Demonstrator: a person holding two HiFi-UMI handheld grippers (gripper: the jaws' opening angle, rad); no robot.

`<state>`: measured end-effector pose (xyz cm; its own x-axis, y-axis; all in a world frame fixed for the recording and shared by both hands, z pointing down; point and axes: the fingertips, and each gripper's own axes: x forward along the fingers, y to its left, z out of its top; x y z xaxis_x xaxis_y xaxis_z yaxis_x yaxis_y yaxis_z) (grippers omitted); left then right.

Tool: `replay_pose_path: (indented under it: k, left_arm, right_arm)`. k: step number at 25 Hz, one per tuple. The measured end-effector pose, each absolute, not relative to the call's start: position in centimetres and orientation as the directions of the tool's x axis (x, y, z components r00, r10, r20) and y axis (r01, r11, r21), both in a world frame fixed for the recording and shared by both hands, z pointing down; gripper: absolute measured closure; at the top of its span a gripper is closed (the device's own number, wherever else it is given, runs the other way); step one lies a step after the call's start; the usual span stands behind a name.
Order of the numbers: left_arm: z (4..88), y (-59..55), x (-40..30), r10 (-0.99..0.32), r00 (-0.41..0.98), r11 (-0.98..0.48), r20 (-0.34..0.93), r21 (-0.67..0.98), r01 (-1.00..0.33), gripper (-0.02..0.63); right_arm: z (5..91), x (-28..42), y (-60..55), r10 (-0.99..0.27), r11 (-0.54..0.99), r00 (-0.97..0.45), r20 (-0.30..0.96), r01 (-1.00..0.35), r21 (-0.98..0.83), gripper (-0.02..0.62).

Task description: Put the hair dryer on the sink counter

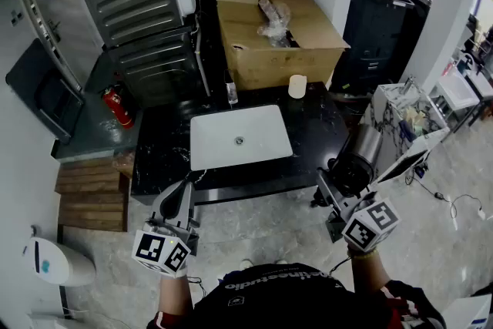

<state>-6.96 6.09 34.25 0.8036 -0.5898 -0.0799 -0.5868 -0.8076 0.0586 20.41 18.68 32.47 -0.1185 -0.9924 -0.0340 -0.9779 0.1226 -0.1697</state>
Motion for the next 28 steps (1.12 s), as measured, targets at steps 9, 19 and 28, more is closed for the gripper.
replay_pose_path:
  k: [9, 19, 28]
  left_arm:
    - [34.7, 6.8, -6.0, -0.575, 0.815, -0.818, -0.066, 0.017, -0.575, 0.591]
    - [35.5, 7.1, -5.2, -0.569, 0.82, -0.823, -0.066, 0.036, -0.568, 0.591]
    - [36.9, 6.3, -4.8, -0.606, 0.793, -0.796, -0.062, 0.066, -0.602, 0.591]
  right_arm:
    - [32.8, 20.2, 18.7, -0.992, 0.125, -0.122, -0.027, -0.978, -0.165, 0.414]
    - [34.6, 20.6, 18.4, -0.994, 0.112, -0.114, -0.003, -0.978, -0.176, 0.414]
    - [37.7, 22.0, 17.9, -0.999, 0.04, -0.045, 0.027, -0.986, -0.159, 0.414]
